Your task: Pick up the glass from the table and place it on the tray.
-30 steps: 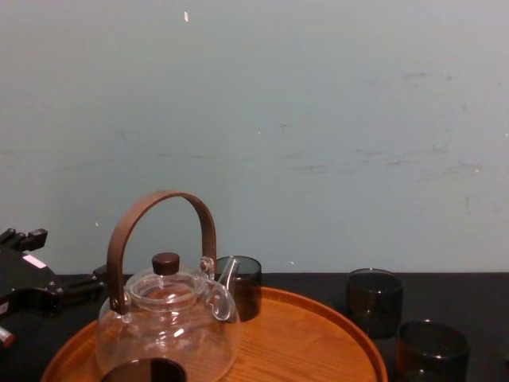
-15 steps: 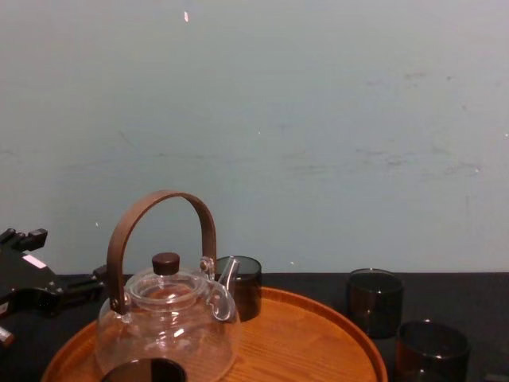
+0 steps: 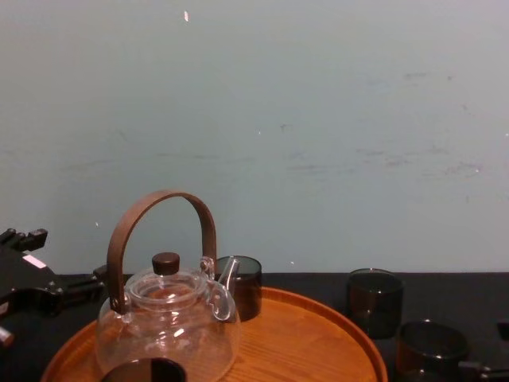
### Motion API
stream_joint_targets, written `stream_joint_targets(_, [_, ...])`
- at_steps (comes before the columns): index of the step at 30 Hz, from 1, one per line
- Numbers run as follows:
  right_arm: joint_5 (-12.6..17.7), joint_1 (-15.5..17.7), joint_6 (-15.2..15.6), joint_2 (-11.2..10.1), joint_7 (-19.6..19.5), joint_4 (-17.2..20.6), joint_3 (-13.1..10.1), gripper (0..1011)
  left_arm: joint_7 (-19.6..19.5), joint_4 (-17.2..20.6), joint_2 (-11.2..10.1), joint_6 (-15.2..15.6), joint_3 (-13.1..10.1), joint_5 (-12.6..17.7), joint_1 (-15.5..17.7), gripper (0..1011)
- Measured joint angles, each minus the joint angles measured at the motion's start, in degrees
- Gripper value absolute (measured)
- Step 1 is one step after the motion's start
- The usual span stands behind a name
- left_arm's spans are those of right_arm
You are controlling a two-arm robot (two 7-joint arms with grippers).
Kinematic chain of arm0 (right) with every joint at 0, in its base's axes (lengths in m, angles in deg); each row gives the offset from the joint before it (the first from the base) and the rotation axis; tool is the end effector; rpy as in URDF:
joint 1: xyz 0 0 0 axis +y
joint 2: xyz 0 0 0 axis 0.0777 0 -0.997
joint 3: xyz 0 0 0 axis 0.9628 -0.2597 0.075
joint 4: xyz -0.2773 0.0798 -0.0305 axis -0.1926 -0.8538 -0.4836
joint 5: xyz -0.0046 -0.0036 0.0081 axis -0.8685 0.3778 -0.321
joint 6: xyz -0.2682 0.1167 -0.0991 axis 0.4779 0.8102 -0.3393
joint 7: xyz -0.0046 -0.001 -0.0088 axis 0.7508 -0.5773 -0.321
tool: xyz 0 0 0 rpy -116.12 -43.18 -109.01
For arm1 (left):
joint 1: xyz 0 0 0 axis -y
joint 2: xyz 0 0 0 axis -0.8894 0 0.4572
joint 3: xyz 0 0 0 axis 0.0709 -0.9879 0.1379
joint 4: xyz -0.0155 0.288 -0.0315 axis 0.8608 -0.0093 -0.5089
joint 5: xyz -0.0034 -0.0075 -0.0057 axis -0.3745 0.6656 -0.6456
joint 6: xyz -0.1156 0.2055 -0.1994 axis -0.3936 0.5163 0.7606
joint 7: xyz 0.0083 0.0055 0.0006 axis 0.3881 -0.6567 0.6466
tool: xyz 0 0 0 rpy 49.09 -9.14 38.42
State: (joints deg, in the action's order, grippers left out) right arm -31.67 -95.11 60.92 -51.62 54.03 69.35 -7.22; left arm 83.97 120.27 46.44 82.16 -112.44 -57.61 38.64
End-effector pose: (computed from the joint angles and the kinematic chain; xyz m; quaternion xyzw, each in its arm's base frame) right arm 0.3563 -0.1002 -0.2741 -0.2108 0.0218 -0.3974 0.8928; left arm 0.3580 0.0825 -0.3023 0.1414 -0.1324 0.5799 0.7913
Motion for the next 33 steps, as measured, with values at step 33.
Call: stream_joint_targets(33, [0.8, -6.8, 1.9, 4.5, 1.7, -8.0, 3.3, 1002, 0.0, 0.0, 0.0, 0.0, 0.0, 0.0, 0.0, 1001])
